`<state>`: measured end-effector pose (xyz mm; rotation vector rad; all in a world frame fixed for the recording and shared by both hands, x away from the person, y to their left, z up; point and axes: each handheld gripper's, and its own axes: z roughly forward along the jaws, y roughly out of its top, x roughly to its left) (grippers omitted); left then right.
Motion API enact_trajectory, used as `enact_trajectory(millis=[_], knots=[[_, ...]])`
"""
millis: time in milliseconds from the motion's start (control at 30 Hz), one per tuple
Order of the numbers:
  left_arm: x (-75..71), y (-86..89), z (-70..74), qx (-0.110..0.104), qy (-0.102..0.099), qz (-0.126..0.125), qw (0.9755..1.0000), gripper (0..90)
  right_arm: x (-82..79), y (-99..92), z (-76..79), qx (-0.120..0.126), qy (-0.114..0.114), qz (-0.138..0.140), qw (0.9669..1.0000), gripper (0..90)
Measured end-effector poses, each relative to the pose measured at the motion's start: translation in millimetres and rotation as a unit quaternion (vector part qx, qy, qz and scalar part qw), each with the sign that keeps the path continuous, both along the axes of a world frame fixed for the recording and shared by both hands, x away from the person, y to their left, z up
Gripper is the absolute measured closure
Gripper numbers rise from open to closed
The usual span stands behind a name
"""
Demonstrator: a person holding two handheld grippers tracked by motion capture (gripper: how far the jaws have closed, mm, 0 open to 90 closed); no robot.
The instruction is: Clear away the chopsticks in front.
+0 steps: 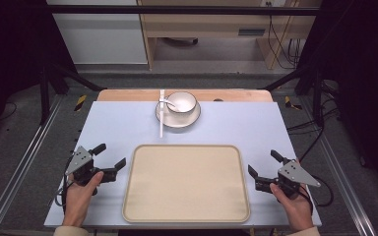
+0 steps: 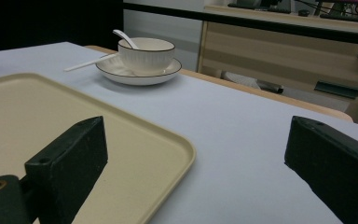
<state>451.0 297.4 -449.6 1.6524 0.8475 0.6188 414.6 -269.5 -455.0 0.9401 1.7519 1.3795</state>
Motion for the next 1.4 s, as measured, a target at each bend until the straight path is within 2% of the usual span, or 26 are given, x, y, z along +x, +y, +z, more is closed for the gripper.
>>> enact_trajectory(millis=[233, 400, 633, 733, 867, 933, 1033, 1067, 1167, 1233, 1300, 1400], knots=[[0.1, -5.9, 0.3, 0.012, 0.018, -0.016, 0.9996, 2.6, -3.5, 5.3, 2.9, -0.013, 0.000, -0.003, 0.9999, 5.2], [-0.1, -16.0, 3.0, 0.023, 0.017, -0.029, 0.9992, 2.7, -5.9, 8.4, 4.4, -0.021, 0.001, -0.003, 0.9998, 4.0], [6.1, -38.3, 16.9, 0.048, 0.024, -0.046, 0.9975, 3.0, -8.2, 11.4, 4.2, -0.034, 0.000, 0.000, 0.9994, 3.8], [13.4, -51.4, 24.5, 0.066, 0.026, -0.055, 0.9960, 3.0, -8.6, 10.8, 4.3, -0.031, 0.003, 0.001, 0.9995, 4.3], [32.0, -68.8, 36.0, 0.080, 0.029, -0.056, 0.9948, 4.2, -10.6, 11.9, 5.6, -0.027, 0.000, 0.006, 0.9996, 5.3], [47.0, -81.8, 43.3, 0.090, 0.034, -0.060, 0.9936, 4.4, -11.1, 12.5, 6.1, -0.027, 0.002, 0.007, 0.9996, 5.6], [67.4, -99.6, 53.0, 0.111, 0.030, -0.065, 0.9912, 4.4, -11.7, 12.2, 6.9, -0.023, 0.004, 0.005, 0.9997, 6.0], [73.9, -104.7, 56.2, 0.115, 0.026, -0.062, 0.9911, 4.4, -12.0, 11.8, 7.5, -0.022, 0.005, 0.004, 0.9997, 6.2], [93.1, -117.8, 65.1, 0.122, 0.039, -0.064, 0.9897, 4.7, -11.8, 12.3, 8.9, -0.017, 0.006, 0.006, 0.9998, 6.7], [103.9, -126.0, 69.3, 0.127, 0.041, -0.065, 0.9889, 5.0, -11.5, 13.1, 9.6, -0.018, 0.009, 0.007, 0.9998, 6.8], [114.0, -132.8, 71.4, 0.129, 0.043, -0.059, 0.9890, 5.3, -11.3, 14.0, 9.6, -0.017, 0.010, 0.010, 0.9998, 6.8], [127.4, -140.9, 71.3, 0.146, 0.052, -0.044, 0.9869, 6.1, -11.5, 14.6, 9.6, -0.018, 0.009, 0.012, 0.9997, 6.8]])
